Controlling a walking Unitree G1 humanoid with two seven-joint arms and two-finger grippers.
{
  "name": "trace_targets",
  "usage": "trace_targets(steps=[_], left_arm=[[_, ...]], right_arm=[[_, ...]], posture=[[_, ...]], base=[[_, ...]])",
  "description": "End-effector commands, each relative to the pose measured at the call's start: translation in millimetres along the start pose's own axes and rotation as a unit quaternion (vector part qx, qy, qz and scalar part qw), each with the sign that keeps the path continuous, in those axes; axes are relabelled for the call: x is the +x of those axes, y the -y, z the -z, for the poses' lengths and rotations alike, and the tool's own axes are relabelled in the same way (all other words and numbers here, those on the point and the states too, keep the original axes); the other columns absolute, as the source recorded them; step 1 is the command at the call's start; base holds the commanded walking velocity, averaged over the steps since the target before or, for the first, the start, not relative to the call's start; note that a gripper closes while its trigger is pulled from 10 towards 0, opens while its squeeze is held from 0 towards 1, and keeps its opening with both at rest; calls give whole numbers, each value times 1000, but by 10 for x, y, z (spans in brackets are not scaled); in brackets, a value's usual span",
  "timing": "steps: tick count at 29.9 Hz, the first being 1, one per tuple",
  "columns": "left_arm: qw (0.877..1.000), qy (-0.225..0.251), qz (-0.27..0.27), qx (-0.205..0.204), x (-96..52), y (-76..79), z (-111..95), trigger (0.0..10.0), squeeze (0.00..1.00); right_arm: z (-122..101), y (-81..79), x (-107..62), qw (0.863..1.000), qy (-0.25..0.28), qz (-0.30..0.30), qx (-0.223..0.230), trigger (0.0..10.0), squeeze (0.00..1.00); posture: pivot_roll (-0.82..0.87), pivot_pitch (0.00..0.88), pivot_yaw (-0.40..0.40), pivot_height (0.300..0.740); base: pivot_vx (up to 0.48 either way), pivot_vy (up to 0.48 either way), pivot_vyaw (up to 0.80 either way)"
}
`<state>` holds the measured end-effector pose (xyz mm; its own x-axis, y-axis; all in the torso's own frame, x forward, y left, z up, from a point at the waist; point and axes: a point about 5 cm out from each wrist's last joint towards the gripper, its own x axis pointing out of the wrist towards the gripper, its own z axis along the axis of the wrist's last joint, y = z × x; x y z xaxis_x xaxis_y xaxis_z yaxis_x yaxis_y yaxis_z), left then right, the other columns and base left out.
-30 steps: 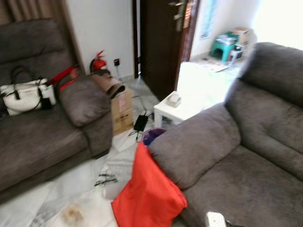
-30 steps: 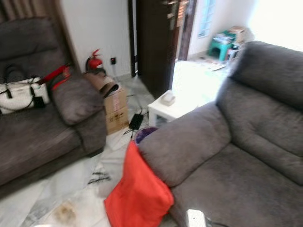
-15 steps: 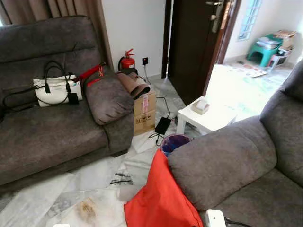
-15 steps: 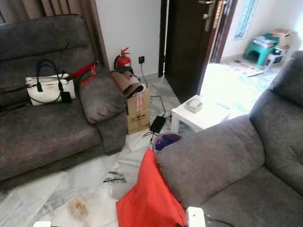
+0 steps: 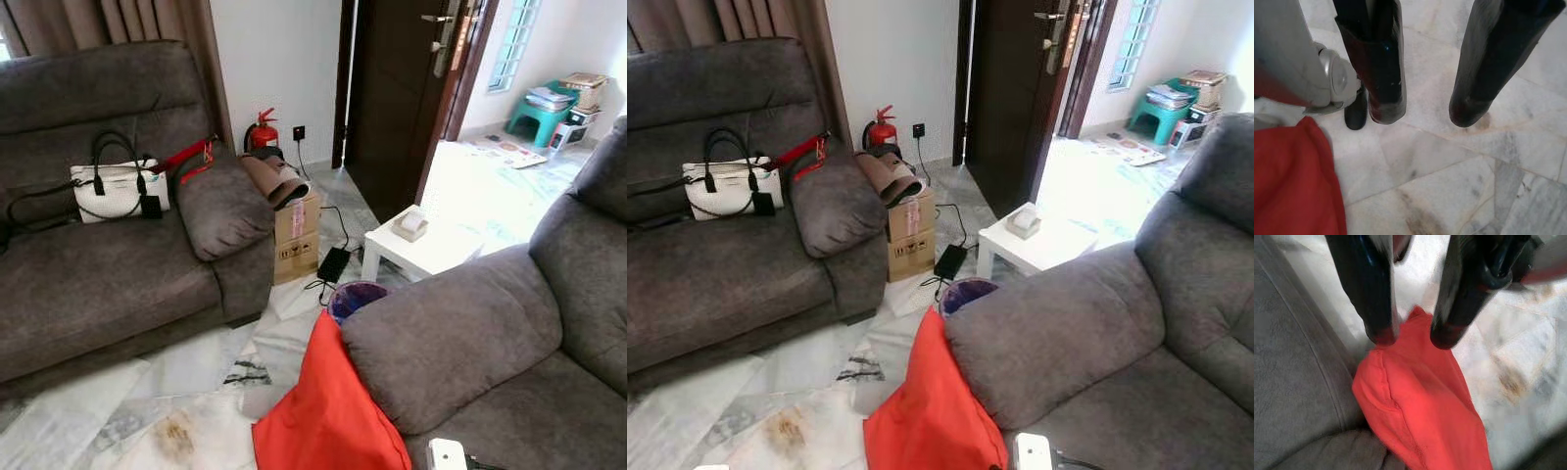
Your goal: Move the pillow to the sofa from floor
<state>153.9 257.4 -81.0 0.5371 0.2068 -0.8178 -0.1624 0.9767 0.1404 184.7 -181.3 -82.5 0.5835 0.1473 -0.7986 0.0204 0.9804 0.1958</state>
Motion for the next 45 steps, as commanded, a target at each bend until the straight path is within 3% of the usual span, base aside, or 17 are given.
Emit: trace_targets(steps=[1,9,16,18,19,20,21,22,23,25,26,29,32,37,42,45], left_arm=[[1000,-17,-3,7,-22,-49,100,10000,0],[1000,-10,-5,9,-22,-49,86,10000,0],[999,35,-19,1,-22,-43,-1,10000,0],[997,71,-14,-4,-29,-24,-65,10000,0],[997,71,-14,-4,-29,-24,-65,10000,0],[989,148,-10,5,2,46,-472,10000,0],[982,190,-9,12,-1,74,-718,10000,0],[982,190,-9,12,-1,74,-718,10000,0],[971,239,-7,19,-29,88,-975,10000,0],[967,253,-6,20,-43,85,-1035,10000,0],[957,288,-5,22,-88,59,-1108,10000,0],[940,339,-7,26,-176,8,-1162,10000,0],[931,364,-8,25,-230,-17,-1169,10000,0],[911,407,-6,68,-389,-48,-1134,10000,0],[907,416,-4,73,-430,-51,-1143,10000,0],[904,422,-6,70,-438,-21,-1190,10000,0]], right_arm=[[-37,-38,16,1000,6,-3,-5,10000,0],[-34,-32,14,1000,11,0,17,10000,0],[-104,-17,8,998,51,6,40,10000,0],[-574,-218,81,990,130,2,48,10000,0],[-574,-218,81,990,130,2,48,10000,0],[-623,-223,78,988,145,5,48,10000,0],[-684,-208,67,985,163,-1,59,10000,0],[-684,-208,67,985,163,-1,59,10000,0],[-794,-185,43,979,193,-9,67,10000,0],[-835,-177,33,977,205,-11,66,10000,0],[-897,-151,4,971,230,-16,61,10000,0],[-948,-64,-50,963,263,-10,62,10000,0],[-960,-8,-83,959,278,-2,60,10000,0],[-1099,113,-203,939,341,10,53,10000,0],[-1190,188,-250,932,359,28,48,10000,0],[-1245,299,-294,923,373,62,74,10000,0]], posture=[[53,0,30,740],[54,0,27,740],[74,0,17,740],[83,0,11,740],[83,0,11,740],[84,0,10,740],[77,0,12,740],[77,0,12,740],[69,0,16,740],[69,0,16,740],[59,0,24,740],[68,0,24,740],[67,0,27,740],[70,0,19,740],[77,0,18,740],[85,0,10,740]], base=[[0,0,800],[0,0,600],[0,0,0],[0,0,0],[0,0,0],[0,0,0],[0,0,0],[0,0,0],[0,0,0],[0,0,0],[0,0,0],[0,0,0],[0,0,0],[0,0,0],[0,0,0],[0,0,0]])
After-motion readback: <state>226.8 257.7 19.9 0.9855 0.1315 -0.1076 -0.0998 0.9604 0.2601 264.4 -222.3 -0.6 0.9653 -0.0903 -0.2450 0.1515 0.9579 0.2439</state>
